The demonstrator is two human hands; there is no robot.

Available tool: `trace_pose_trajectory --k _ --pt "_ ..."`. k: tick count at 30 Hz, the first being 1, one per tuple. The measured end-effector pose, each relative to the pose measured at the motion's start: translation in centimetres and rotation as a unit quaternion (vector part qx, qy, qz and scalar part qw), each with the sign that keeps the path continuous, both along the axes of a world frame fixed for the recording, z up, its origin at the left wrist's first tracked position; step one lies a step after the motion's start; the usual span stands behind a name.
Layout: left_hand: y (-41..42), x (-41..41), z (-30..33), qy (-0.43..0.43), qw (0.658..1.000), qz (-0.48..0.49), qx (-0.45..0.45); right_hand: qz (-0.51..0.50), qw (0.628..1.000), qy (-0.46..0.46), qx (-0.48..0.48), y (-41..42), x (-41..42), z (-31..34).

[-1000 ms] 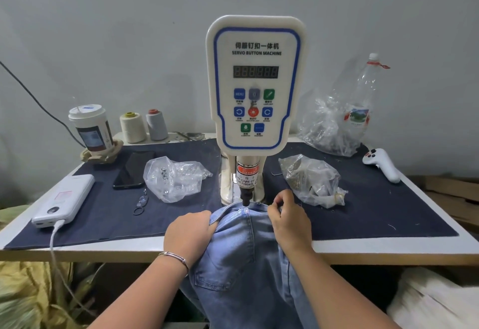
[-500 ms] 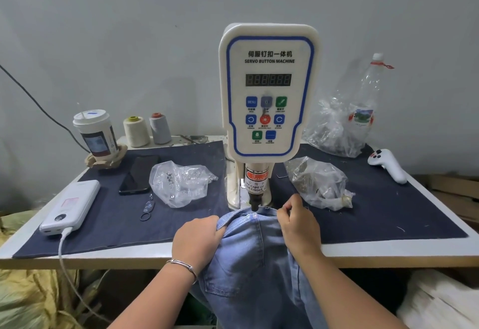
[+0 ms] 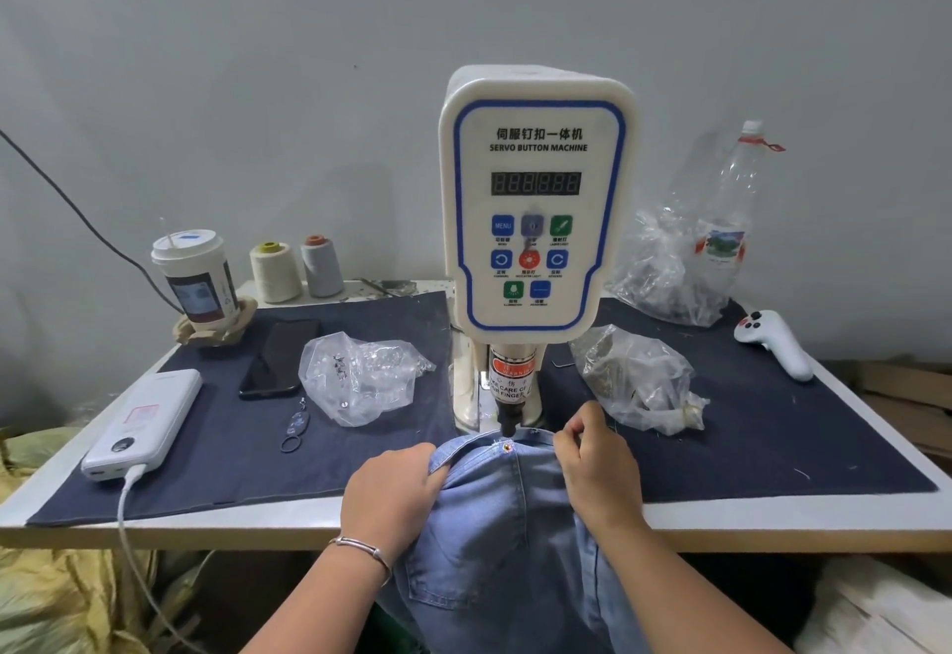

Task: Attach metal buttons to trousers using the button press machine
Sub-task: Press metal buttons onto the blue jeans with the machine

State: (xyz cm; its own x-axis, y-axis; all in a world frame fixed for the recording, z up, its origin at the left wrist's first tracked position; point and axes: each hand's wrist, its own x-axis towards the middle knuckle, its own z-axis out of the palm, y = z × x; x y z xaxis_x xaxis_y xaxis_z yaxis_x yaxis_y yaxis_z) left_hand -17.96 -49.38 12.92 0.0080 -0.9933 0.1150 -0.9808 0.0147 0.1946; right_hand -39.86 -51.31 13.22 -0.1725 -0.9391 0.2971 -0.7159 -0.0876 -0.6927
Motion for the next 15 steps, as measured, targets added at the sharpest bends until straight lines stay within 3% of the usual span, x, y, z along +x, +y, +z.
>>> trace_pose_trajectory --k 11,13,15 --pt "0.6 -0.3 0.8 0.043 0.999 -0.001 0.008 0.002 0.999 0.041 0.005 0.7 0.2 0.6" --pt "0.8 -0.3 1.6 0.095 0.995 -0.001 0.019 0.003 1.0 -0.002 -0.006 1.1 0.4 1.7" --pt "0.9 -0.4 2.7 0.22 0.975 0.004 0.019 0.032 0.992 -0.118 -0.032 1.4 0.6 3.5"
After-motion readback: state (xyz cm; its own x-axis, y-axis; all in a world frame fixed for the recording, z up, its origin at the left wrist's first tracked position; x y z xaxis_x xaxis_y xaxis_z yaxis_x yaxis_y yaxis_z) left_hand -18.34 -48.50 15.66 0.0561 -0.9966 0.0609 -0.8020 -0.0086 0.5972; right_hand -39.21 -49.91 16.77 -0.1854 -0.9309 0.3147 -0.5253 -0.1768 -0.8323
